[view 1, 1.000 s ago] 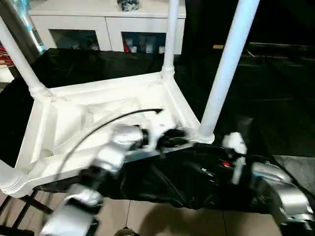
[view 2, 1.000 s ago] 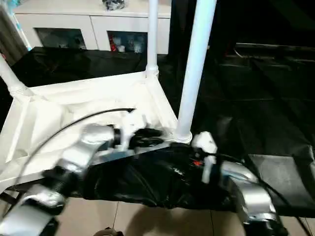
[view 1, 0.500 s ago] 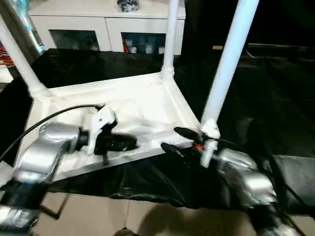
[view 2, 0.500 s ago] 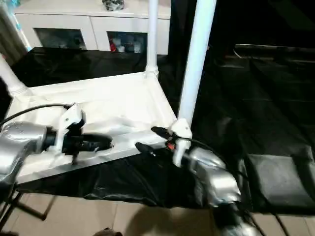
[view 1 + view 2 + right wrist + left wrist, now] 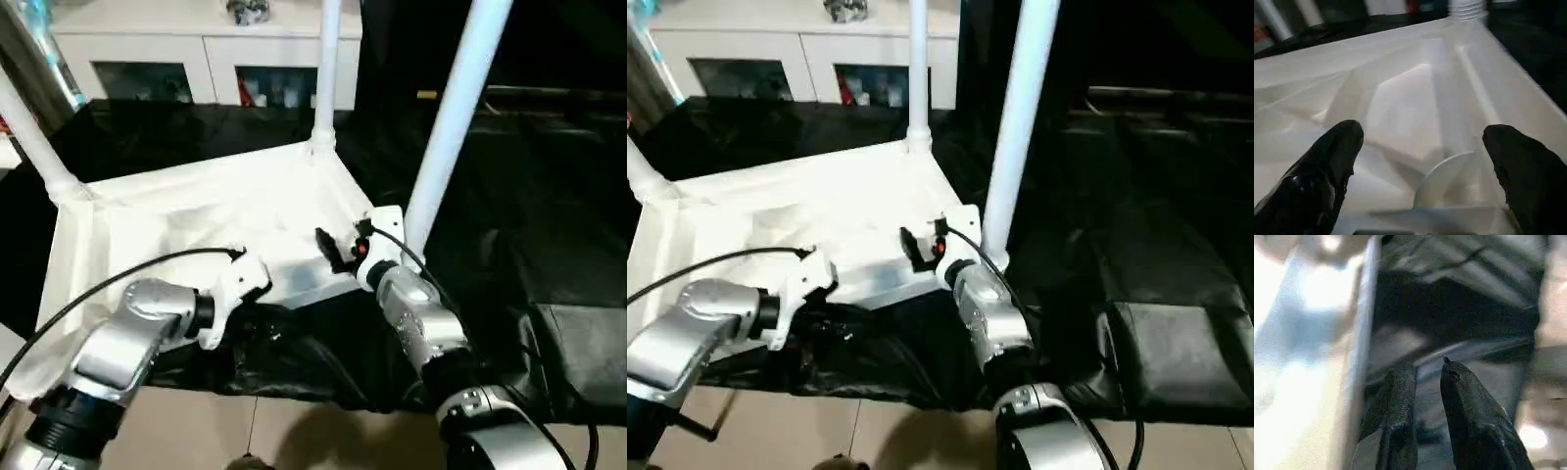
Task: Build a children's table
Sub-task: Rotate leg to tighten
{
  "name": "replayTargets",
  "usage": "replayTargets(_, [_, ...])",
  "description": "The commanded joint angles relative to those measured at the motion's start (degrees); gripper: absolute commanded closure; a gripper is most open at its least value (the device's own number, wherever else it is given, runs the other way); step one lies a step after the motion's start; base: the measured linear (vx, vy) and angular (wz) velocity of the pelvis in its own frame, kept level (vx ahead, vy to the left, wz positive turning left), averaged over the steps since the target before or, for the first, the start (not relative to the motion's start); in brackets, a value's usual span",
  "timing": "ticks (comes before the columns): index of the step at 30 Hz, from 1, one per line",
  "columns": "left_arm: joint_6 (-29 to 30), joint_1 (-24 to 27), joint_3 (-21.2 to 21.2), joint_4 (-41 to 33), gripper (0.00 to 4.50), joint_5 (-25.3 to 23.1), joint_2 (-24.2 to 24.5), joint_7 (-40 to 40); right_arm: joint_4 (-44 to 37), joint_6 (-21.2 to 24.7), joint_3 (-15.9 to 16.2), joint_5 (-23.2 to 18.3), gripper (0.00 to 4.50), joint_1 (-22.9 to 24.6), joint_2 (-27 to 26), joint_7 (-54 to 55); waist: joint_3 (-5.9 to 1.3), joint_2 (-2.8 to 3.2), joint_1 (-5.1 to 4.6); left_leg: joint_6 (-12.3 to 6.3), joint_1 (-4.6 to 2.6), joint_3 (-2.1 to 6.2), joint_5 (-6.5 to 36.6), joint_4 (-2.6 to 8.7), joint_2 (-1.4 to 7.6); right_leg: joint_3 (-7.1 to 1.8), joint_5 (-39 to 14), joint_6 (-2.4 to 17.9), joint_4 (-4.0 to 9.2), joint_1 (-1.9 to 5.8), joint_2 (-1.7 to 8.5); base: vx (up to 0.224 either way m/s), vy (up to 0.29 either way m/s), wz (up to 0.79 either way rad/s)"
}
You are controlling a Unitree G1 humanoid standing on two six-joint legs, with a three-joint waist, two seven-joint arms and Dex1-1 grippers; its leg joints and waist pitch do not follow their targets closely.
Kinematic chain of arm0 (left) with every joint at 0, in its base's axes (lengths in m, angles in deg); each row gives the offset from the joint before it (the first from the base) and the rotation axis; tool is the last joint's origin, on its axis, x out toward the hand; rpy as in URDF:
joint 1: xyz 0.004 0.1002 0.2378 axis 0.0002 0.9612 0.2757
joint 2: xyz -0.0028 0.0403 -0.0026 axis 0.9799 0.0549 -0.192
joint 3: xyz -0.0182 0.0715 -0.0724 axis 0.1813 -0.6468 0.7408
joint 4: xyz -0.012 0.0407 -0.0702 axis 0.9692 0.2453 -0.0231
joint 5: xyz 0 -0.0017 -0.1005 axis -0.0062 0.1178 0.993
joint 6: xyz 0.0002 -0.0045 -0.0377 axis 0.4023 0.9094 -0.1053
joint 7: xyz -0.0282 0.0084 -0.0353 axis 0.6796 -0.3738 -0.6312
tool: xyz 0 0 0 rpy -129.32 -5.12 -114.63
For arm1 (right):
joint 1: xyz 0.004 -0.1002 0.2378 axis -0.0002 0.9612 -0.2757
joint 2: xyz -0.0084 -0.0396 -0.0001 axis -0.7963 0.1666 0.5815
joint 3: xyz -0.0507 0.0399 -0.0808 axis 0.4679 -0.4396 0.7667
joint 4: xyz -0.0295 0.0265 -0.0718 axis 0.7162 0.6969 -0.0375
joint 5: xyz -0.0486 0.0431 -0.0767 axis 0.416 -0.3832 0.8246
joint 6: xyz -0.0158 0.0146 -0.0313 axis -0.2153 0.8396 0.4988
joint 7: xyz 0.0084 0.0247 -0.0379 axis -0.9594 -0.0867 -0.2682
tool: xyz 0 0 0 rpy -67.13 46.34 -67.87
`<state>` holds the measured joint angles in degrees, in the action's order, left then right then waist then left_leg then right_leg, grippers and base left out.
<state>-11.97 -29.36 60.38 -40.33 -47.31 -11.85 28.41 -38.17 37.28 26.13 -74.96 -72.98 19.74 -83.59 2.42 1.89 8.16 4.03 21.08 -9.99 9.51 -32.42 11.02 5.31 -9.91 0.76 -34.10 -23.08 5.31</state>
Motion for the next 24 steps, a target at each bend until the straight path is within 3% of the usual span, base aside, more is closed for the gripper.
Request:
replayTargets(1, [-1.7,0.1,-0.1,1.5,3.41,-2.2,-0.3,2.9,3.1,-1.9,-3.6,-1.2,0.05,-1.2,1.2,3.8,-3.68,0.88,-0.63,1.86,-0.93,0.55,14.6,3.94,1.79,-3.06,-8.6,10.2,3.04,2.65,3.03,0.000,0.000,0.00])
replayTargets(6, [-2.7,0.0,-1.6,2.9,3.41,-4.3,0.9,4.0,7.4,-4.8,-5.6,-0.9,0.05,-3.1,3.1,8.1,-3.67,0.75,-0.57,1.99,-0.97,0.57,15.5,3.93,1.79,-2.98,-9.5,10.1,3.05,2.60,3.03,0.000,0.000,0.00])
replayTargets(7, [-3.2,0.0,-1.9,3.2,3.41,-4.7,1.2,4.8,8.4,-5.5,-6.2,-1.0,0.05,-3.5,3.5,8.8,-3.66,1.10,-0.46,2.05,-0.99,0.61,16.1,3.92,1.78,-2.98,-10.1,9.9,3.06,2.58,3.08,0.000,0.000,0.00])
replayTargets(8, [-3.2,0.0,-1.9,3.2,3.41,-4.7,1.2,4.8,8.4,-5.5,-6.2,-1.0,0.05,-3.5,3.5,8.8,-3.61,0.96,-0.53,2.05,-0.99,0.56,16.5,3.93,1.76,-2.99,-10.3,9.8,3.18,2.55,3.00,0.000,0.000,0.00])
replayTargets(13, [-6.5,-2.4,-1.2,7.2,3.41,-6.6,-0.6,9.0,11.1,-7.3,-8.9,-1.3,0.05,-4.8,7.8,10.2,-3.57,1.03,-0.34,2.48,-1.45,0.53,19.3,3.85,1.75,-2.96,-12.4,9.6,3.47,2.27,2.88,0.000,0.000,0.00])
replayTargets(21, [-12.5,-6.0,-2.3,14.1,3.41,-9.2,-4.8,16.4,14.2,-9.7,-11.9,-1.8,0.05,-5.5,15.2,11.7,-4.13,1.31,0.22,1.11,-0.65,0.50,13.7,3.03,1.44,-2.71,-5.6,10.3,2.74,2.99,2.77,0.000,0.000,0.00])
replayTargets(23, [-14.1,-6.6,-2.4,15.6,3.41,-9.6,-6.2,18.4,14.5,-10.1,-12.5,-1.7,0.05,-5.3,16.9,11.9,-4.18,1.03,0.39,0.37,-0.32,0.47,12.6,2.80,1.40,-2.59,-4.9,10.7,2.70,3.27,2.93,0.000,0.000,0.00])
replayTargets(24, [-14.5,-6.7,-2.3,15.9,3.41,-9.6,-6.9,19.2,14.6,-10.3,-12.5,-1.5,0.05,-5.2,17.7,11.9,-4.25,1.46,0.46,0.31,-0.33,0.54,12.3,2.71,1.43,-2.57,-4.8,10.8,2.60,3.27,3.02,0.000,0.000,0.00])
